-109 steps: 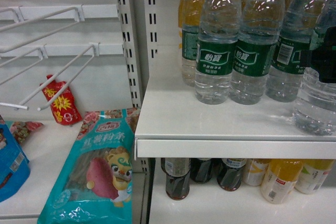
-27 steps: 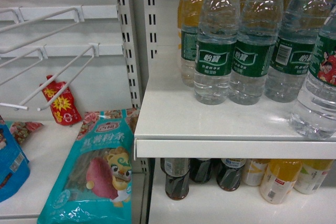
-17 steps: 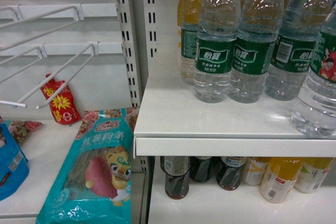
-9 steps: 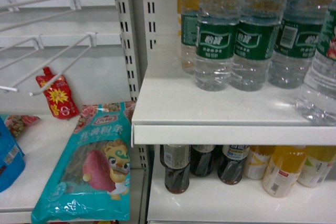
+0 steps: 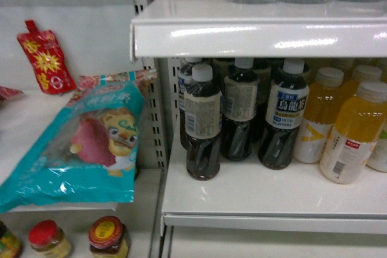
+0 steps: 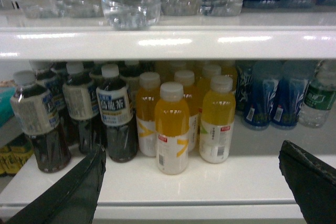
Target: Move water from second to third shelf
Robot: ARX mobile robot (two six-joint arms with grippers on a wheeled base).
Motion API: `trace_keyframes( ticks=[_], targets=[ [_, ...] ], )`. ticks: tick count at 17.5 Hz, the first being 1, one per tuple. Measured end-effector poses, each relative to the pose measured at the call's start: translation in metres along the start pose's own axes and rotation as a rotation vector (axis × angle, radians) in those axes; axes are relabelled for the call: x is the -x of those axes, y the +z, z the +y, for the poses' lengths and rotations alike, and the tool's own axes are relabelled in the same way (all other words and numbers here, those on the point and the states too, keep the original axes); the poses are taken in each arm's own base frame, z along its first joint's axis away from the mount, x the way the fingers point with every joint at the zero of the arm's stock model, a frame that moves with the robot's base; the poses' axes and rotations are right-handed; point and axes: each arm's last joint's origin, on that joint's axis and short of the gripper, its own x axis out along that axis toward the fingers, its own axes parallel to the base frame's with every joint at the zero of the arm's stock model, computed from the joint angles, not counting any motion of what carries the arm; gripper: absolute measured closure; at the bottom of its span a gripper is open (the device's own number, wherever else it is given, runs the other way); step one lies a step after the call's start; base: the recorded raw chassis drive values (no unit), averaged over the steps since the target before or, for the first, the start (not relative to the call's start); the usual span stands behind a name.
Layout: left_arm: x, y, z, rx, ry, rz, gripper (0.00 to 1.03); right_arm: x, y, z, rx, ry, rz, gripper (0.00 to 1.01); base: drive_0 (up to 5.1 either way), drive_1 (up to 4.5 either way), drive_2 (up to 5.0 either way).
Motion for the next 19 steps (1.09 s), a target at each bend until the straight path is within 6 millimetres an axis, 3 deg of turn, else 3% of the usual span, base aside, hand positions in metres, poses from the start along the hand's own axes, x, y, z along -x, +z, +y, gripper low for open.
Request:
trace_keyframes(
  ticks=[19],
  targets=[
    [0.0,-0.0002,0.0,0.0,0.0,0.002,0.05,0.0,-0.0002,0.0,0.002,0.0,0.002,0.03,0.0,0.0,0.0]
  ],
)
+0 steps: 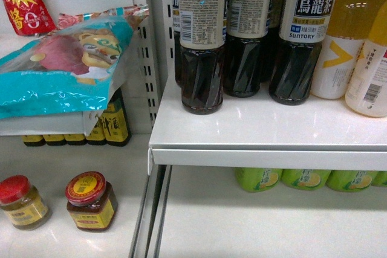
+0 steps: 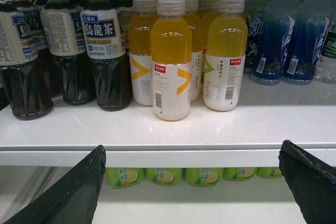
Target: Move water from second to third shelf
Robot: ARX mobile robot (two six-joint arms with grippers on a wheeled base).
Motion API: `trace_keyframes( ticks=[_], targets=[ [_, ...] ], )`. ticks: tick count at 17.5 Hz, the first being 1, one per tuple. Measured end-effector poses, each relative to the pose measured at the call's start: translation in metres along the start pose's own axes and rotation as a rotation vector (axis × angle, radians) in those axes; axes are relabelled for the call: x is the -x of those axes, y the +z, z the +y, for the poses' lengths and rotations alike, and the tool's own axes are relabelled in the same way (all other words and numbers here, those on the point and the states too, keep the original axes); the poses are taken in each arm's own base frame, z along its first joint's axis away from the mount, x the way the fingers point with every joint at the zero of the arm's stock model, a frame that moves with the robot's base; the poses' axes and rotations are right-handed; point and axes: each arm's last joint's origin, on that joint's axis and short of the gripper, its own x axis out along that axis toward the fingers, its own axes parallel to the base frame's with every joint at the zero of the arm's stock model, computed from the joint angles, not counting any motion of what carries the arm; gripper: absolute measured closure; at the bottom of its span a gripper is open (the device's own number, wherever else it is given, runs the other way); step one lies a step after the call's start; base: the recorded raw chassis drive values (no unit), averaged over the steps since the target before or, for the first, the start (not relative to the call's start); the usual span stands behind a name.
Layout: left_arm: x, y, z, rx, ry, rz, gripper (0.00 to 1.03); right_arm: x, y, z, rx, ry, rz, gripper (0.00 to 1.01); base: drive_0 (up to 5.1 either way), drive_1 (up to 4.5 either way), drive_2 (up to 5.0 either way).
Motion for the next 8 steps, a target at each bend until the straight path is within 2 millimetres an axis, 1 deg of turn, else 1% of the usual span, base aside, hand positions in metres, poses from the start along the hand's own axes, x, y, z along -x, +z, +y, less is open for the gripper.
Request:
trace_keyframes(
  ticks=[8],
  targets=[
    [0.0,0.0,0.0,0.0,0.0,0.0,0.05,0.0,0.0,0.0,0.0,0.0,0.0,0.03,0.0,0.0,0.0]
  ],
)
